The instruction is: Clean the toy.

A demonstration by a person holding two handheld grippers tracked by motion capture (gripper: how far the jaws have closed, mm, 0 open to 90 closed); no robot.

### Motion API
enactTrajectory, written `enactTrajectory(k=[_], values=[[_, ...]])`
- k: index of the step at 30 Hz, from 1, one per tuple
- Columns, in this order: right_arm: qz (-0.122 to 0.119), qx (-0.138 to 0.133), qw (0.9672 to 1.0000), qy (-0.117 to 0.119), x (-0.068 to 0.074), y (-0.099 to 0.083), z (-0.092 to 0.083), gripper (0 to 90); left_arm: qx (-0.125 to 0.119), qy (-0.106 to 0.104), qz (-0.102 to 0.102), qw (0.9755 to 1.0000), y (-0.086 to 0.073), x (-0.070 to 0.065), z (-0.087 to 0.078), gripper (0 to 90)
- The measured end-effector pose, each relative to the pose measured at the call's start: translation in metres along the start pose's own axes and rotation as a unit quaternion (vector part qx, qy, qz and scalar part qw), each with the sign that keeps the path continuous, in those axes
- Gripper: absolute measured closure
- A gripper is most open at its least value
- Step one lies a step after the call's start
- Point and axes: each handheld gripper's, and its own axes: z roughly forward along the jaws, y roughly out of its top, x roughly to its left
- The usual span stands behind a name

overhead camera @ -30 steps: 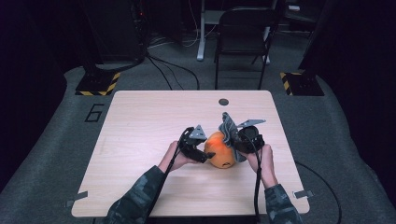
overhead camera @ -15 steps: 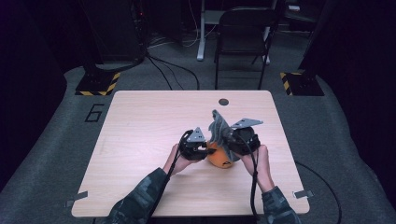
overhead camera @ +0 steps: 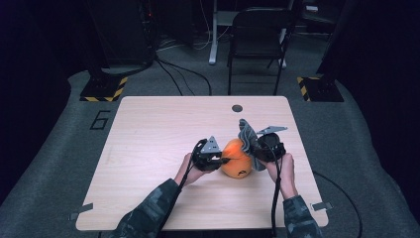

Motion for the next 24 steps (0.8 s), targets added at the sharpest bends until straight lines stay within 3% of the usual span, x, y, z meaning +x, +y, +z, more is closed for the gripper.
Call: enactTrajectory(k=[3, 4, 6, 8, 10, 15, 20, 24], values=[[0.001, 0.018, 0.9986, -0.049, -0.011, -0.005, 0.005, 73.2, -0.001, -0.003, -0.005, 1.0000, -0.001, 0.002, -0.001, 71.1], [0.010, 0.026, 0.9984, -0.049, -0.018, -0.008, 0.008, 73.2, -0.002, -0.004, -0.005, 1.0000, -0.001, 0.002, -0.002, 71.0], [0.030, 0.024, 0.9989, -0.029, -0.025, -0.011, 0.009, 73.1, -0.002, -0.002, -0.004, 1.0000, 0.000, 0.001, -0.001, 71.0], [0.033, 0.007, 0.9993, -0.018, -0.025, -0.008, 0.002, 73.1, -0.002, -0.001, -0.003, 1.0000, 0.001, 0.000, -0.001, 70.8], [0.033, -0.012, 0.9993, -0.011, -0.020, -0.003, -0.009, 72.9, -0.002, 0.000, -0.004, 1.0000, 0.001, 0.000, -0.001, 70.5], [0.003, -0.059, 0.9968, 0.053, 0.004, 0.010, -0.030, 72.6, -0.002, 0.001, -0.003, 1.0000, 0.002, -0.001, -0.002, 69.8], [-0.031, -0.065, 0.9936, 0.087, 0.036, 0.015, -0.028, 72.4, -0.003, 0.003, 0.003, 1.0000, 0.003, -0.002, -0.001, 69.5], [-0.047, -0.048, 0.9939, 0.087, 0.050, 0.013, -0.016, 72.4, -0.001, 0.002, 0.006, 1.0000, 0.003, -0.003, -0.001, 69.5]])
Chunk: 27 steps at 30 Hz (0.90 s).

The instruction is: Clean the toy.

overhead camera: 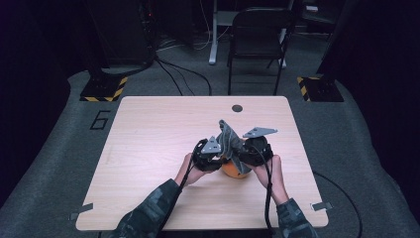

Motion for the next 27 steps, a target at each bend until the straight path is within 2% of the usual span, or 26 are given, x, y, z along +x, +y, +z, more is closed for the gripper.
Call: enactTrajectory(k=[4, 5, 6, 8, 13, 16, 18, 20, 21, 23, 25, 26, 27], values=[[-0.011, 0.008, 0.9998, -0.013, -0.001, -0.003, 0.007, 72.6, 0.000, 0.000, -0.001, 1.0000, 0.000, 0.000, 0.001, 69.7], [-0.008, 0.008, 0.9998, -0.018, -0.001, -0.003, 0.007, 72.6, 0.001, 0.000, 0.004, 1.0000, 0.000, 0.000, 0.001, 69.7], [-0.006, 0.007, 0.9998, -0.017, -0.002, -0.003, 0.008, 72.7, 0.001, -0.001, 0.000, 1.0000, 0.000, -0.001, 0.002, 69.8], [-0.013, 0.011, 0.9992, -0.036, -0.004, -0.004, 0.007, 72.6, 0.001, 0.001, 0.002, 1.0000, 0.001, -0.001, 0.002, 69.9], [-0.001, 0.013, 0.9988, -0.048, -0.017, -0.008, 0.005, 72.6, 0.000, 0.002, 0.004, 1.0000, 0.001, -0.001, 0.004, 69.8], [0.003, 0.017, 0.9971, -0.074, -0.027, -0.011, 0.003, 72.6, -0.001, 0.002, 0.001, 1.0000, 0.001, -0.001, 0.004, 69.8], [0.016, 0.017, 0.9967, -0.078, -0.033, -0.013, 0.002, 72.6, -0.001, 0.003, 0.000, 1.0000, 0.001, -0.001, 0.004, 69.8], [0.019, 0.021, 0.9943, -0.102, -0.038, -0.014, 0.002, 72.5, -0.003, 0.003, -0.004, 1.0000, 0.000, 0.000, 0.004, 69.7], [0.021, 0.018, 0.9942, -0.103, -0.040, -0.015, 0.003, 72.5, -0.002, 0.003, -0.004, 1.0000, 0.000, 0.000, 0.004, 69.7], [0.023, 0.008, 0.9955, -0.091, -0.042, -0.016, 0.003, 72.4, -0.002, 0.006, -0.008, 0.9999, 0.000, 0.000, 0.004, 69.7], [0.026, -0.010, 0.9976, -0.063, -0.044, -0.015, -0.002, 72.3, -0.003, 0.008, -0.011, 0.9999, -0.001, 0.002, 0.002, 69.8], [0.029, -0.022, 0.9976, -0.059, -0.044, -0.014, -0.006, 72.2, -0.003, 0.008, -0.012, 0.9999, -0.001, 0.002, 0.002, 69.8], [0.028, -0.033, 0.9970, -0.065, -0.045, -0.013, -0.012, 72.1, -0.004, 0.007, -0.015, 0.9999, -0.002, 0.002, 0.002, 69.8]])
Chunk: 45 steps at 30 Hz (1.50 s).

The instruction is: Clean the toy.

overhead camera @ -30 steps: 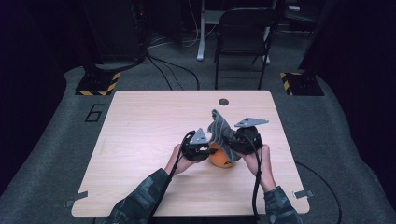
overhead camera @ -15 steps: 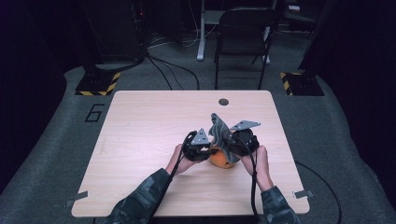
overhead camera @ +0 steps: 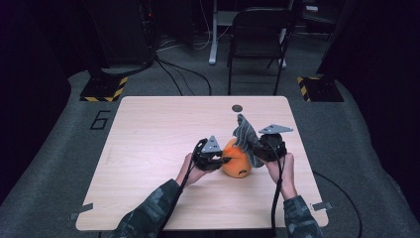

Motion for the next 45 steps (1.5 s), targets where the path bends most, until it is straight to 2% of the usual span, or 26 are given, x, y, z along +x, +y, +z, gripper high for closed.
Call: enactTrajectory(k=[2, 5, 8, 9, 12, 14, 17, 18, 22, 26, 29, 30, 31, 33, 34, 35, 36, 37, 38, 40, 41, 42, 45], values=[[0.010, -0.022, 0.9996, -0.014, -0.006, 0.004, -0.015, 72.0, -0.001, 0.001, -0.006, 1.0000, 0.000, 0.000, 0.000, 69.8], [0.017, -0.038, 0.9978, -0.052, -0.021, 0.004, -0.031, 71.4, -0.001, -0.002, -0.018, 0.9998, -0.001, 0.003, 0.000, 69.7], [0.027, -0.024, 0.9945, -0.099, -0.037, -0.003, -0.033, 71.2, -0.003, -0.002, -0.032, 0.9995, -0.001, 0.006, 0.000, 69.4], [0.033, -0.015, 0.9936, -0.107, -0.042, -0.007, -0.031, 71.1, -0.002, 0.002, -0.035, 0.9994, -0.001, 0.007, 0.000, 69.2], [0.049, 0.006, 0.9925, -0.111, -0.057, -0.022, -0.018, 71.0, 0.000, -0.003, -0.047, 0.9989, 0.000, 0.011, 0.000, 68.6], [0.057, 0.030, 0.9916, -0.113, -0.064, -0.033, -0.006, 70.9, -0.002, -0.005, -0.062, 0.9981, 0.000, 0.015, 0.000, 68.6], [0.066, 0.051, 0.9897, -0.117, -0.069, -0.043, 0.005, 70.7, -0.008, -0.010, -0.080, 0.9967, -0.001, 0.020, 0.001, 68.8], [0.073, 0.055, 0.9889, -0.117, -0.070, -0.046, 0.008, 70.5, -0.004, -0.012, -0.079, 0.9968, -0.001, 0.021, 0.000, 68.8], [0.075, 0.078, 0.9870, -0.118, -0.071, -0.055, 0.019, 69.4, -0.006, -0.014, -0.100, 0.9948, -0.002, 0.025, 0.002, 68.7], [0.075, 0.110, 0.9837, -0.120, -0.073, -0.066, 0.033, 69.0, -0.010, -0.023, -0.140, 0.9898, -0.005, 0.033, 0.003, 68.5], [0.076, 0.127, 0.9816, -0.120, -0.072, -0.072, 0.041, 67.8, -0.010, -0.027, -0.175, 0.9842, -0.009, 0.040, 0.003, 67.7], [0.069, 0.131, 0.9820, -0.118, -0.072, -0.074, 0.045, 65.2, -0.010, -0.027, -0.182, 0.9829, -0.009, 0.042, 0.003, 66.6], [0.068, 0.134, 0.9817, -0.117, -0.072, -0.076, 0.048, 62.9, -0.010, -0.027, -0.183, 0.9828, -0.010, 0.043, 0.003, 66.2], [0.071, 0.138, 0.9809, -0.117, -0.072, -0.077, 0.051, 57.8, -0.009, -0.025, -0.193, 0.9808, -0.011, 0.045, 0.003, 64.1], [0.074, 0.143, 0.9796, -0.120, -0.070, -0.079, 0.053, 53.7, -0.010, -0.026, -0.189, 0.9817, -0.011, 0.046, 0.003, 63.4], [0.069, 0.142, 0.9803, -0.119, -0.072, -0.080, 0.055, 50.1, -0.011, -0.024, -0.193, 0.9808, -0.011, 0.046, 0.004, 62.6], [0.078, 0.145, 0.9788, -0.121, -0.071, -0.080, 0.056, 46.0, -0.009, -0.018, -0.192, 0.9811, -0.011, 0.046, 0.004, 60.0], [0.077, 0.146, 0.9790, -0.120, -0.072, -0.081, 0.056, 43.2, -0.009, -0.016, -0.185, 0.9826, -0.010, 0.047, 0.004, 58.3], [0.075, 0.143, 0.9797, -0.119, -0.074, -0.081, 0.056, 39.9, -0.008, -0.012, -0.185, 0.9826, -0.010, 0.046, 0.004, 55.8], [0.081, 0.137, 0.9804, -0.116, -0.075, -0.080, 0.054, 35.5, -0.009, 0.001, -0.173, 0.9848, -0.008, 0.045, 0.005, 51.0], [0.082, 0.134, 0.9811, -0.113, -0.075, -0.080, 0.053, 33.8, -0.009, 0.011, -0.165, 0.9863, -0.006, 0.044, 0.005, 48.7], [0.088, 0.131, 0.9812, -0.111, -0.076, -0.079, 0.050, 30.4, -0.010, 0.016, -0.162, 0.9866, -0.005, 0.043, 0.005, 45.2], [0.087, 0.118, 0.9830, -0.110, -0.079, -0.079, 0.046, 24.1, -0.007, 0.057, -0.137, 0.9889, -0.002, 0.041, 0.004, 39.0]])
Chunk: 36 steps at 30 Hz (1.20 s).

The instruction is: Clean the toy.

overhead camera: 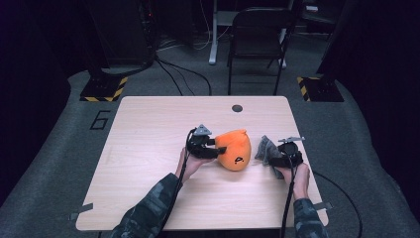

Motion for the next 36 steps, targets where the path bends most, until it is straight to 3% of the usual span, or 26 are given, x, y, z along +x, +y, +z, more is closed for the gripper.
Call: enactTrajectory(k=[4, 11, 18, 20, 24, 27, 34, 36], values=[[0.004, -0.004, 0.9999, 0.010, -0.003, 0.000, -0.004, 21.0, -0.008, 0.037, 0.016, 0.9992, 0.001, -0.001, 0.000, 35.1], [0.006, -0.006, 0.9999, 0.012, -0.005, 0.000, -0.005, 20.3, -0.019, 0.080, 0.016, 0.9965, 0.000, 0.006, 0.001, 30.8], [0.008, -0.010, 0.9997, 0.019, -0.004, 0.001, -0.008, 16.4, -0.029, 0.103, 0.019, 0.9941, 0.001, 0.011, -0.002, 22.6], [0.007, -0.015, 0.9996, 0.021, -0.004, 0.001, -0.012, 14.9, -0.031, 0.099, 0.018, 0.9945, 0.002, 0.011, -0.007, 18.5], [0.013, -0.032, 0.9989, 0.033, -0.006, -0.001, -0.022, 11.3, -0.043, 0.101, 0.022, 0.9937, 0.003, 0.009, -0.023, 15.0], [0.001, -0.051, 0.9980, 0.037, -0.008, -0.009, -0.034, 8.0, -0.046, 0.098, 0.022, 0.9939, -0.002, 0.009, -0.038, 14.8], [-0.010, -0.071, 0.9966, 0.041, -0.009, -0.034, -0.055, 4.3, -0.040, 0.109, 0.014, 0.9931, -0.035, 0.017, -0.080, 12.9], [-0.015, -0.071, 0.9966, 0.038, -0.009, -0.044, -0.058, 3.6, -0.036, 0.131, 0.025, 0.9905, -0.048, 0.018, -0.091, 11.3]])
